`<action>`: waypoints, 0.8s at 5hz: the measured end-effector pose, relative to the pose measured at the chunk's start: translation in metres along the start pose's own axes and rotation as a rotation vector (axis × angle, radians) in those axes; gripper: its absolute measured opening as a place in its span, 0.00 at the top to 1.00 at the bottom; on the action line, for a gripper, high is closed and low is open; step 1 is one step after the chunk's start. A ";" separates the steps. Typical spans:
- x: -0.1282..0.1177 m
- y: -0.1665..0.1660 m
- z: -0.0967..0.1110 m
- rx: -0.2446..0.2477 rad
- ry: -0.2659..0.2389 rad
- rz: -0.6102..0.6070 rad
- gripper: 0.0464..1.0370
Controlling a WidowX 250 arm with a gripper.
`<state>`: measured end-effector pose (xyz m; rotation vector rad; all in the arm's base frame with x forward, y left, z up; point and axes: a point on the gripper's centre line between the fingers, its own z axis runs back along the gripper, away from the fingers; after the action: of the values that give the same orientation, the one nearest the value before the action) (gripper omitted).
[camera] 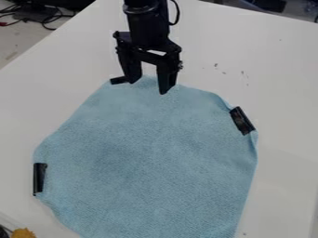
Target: Fold the cloth top left to bottom right
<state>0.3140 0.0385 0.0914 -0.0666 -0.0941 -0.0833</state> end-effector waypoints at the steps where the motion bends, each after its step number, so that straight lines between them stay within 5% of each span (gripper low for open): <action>1: -0.002 0.000 -0.010 -0.006 0.027 0.001 0.04; 3: 0.036 0.052 -0.034 0.070 -0.068 0.019 0.04; 4: 0.057 0.078 -0.052 0.055 -0.101 -0.007 0.04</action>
<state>0.3818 0.1080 0.0400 -0.0154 -0.1976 -0.0842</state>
